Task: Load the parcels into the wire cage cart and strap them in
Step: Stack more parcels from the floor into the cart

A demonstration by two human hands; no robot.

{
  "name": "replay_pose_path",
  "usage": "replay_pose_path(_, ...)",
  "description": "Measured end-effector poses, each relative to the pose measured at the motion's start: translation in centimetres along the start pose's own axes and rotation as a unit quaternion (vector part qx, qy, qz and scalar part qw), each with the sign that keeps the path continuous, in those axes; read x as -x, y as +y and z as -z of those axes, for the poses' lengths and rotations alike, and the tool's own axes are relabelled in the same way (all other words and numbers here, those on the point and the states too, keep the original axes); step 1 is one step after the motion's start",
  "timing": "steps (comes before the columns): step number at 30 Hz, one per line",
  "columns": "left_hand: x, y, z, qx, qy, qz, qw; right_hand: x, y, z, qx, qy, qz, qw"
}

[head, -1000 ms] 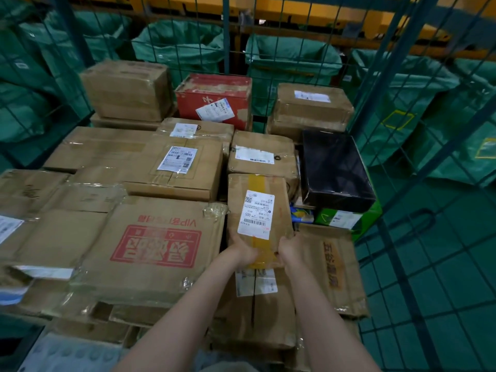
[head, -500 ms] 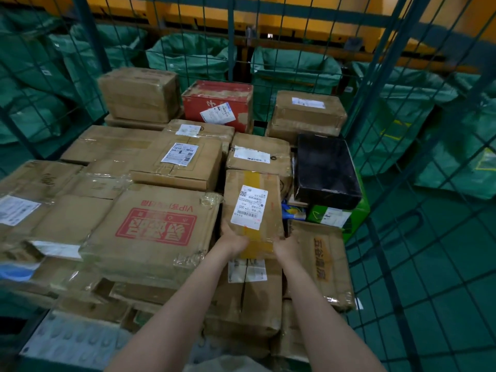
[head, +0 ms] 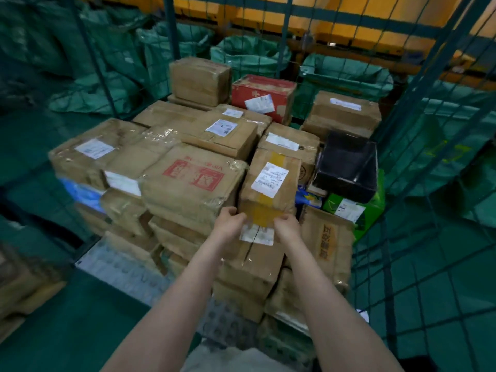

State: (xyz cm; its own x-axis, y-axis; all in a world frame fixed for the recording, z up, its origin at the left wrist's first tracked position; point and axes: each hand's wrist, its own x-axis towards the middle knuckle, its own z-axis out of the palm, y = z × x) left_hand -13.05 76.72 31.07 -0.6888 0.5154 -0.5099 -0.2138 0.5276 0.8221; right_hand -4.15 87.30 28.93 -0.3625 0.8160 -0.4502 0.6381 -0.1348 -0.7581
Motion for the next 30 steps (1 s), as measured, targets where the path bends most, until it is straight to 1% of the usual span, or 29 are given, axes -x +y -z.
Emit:
replay_pose_path(3, 2.4, -2.2, 1.5, 0.041, 0.039, 0.021, 0.998, 1.8, 0.3, -1.5, 0.023, -0.032, 0.02, 0.999)
replay_pose_path(5, 3.8, -3.6, 2.7, 0.071, 0.069, 0.039, 0.994, 3.2, 0.5, -3.0, 0.032, -0.066, 0.018, 0.997)
replay_pose_path(9, 5.8, -4.5, 4.9, 0.102, 0.12, 0.039, 0.987, 5.3, -0.1, -4.8, 0.029, -0.113, 0.015, 0.993)
replay_pose_path(13, 7.7, -5.5, 6.9, 0.132, 0.149, 0.029, 0.98, 7.3, -0.5, -6.9, 0.023, -0.144, 0.026, 0.989)
replay_pose_path(18, 9.9, -8.3, 9.7, 0.148, 0.163, 0.049, 0.974, 9.5, -0.1, -10.0, 0.027, -0.197, 0.043, 0.979)
replay_pose_path(20, 10.9, -9.3, 11.3, 0.156, 0.181, 0.054, 0.97, 10.6, -0.5, -11.4, 0.033, -0.222, 0.044, 0.973)
replay_pose_path(23, 12.2, -11.0, 14.5, 0.164, 0.21, 0.062, 0.962, 12.8, -1.3, -14.7, 0.057, -0.254, 0.064, 0.963)
replay_pose_path(26, 13.5, -12.8, 17.6, 0.164, 0.234, 0.087, 0.954, 15.6, -1.8, -18.1, 0.068, -0.282, 0.09, 0.953)
replay_pose_path(30, 15.5, -15.7, 21.8, 0.19, 0.261, 0.092, 0.942, 19.3, -2.2, -22.4, 0.063, -0.302, 0.092, 0.947)
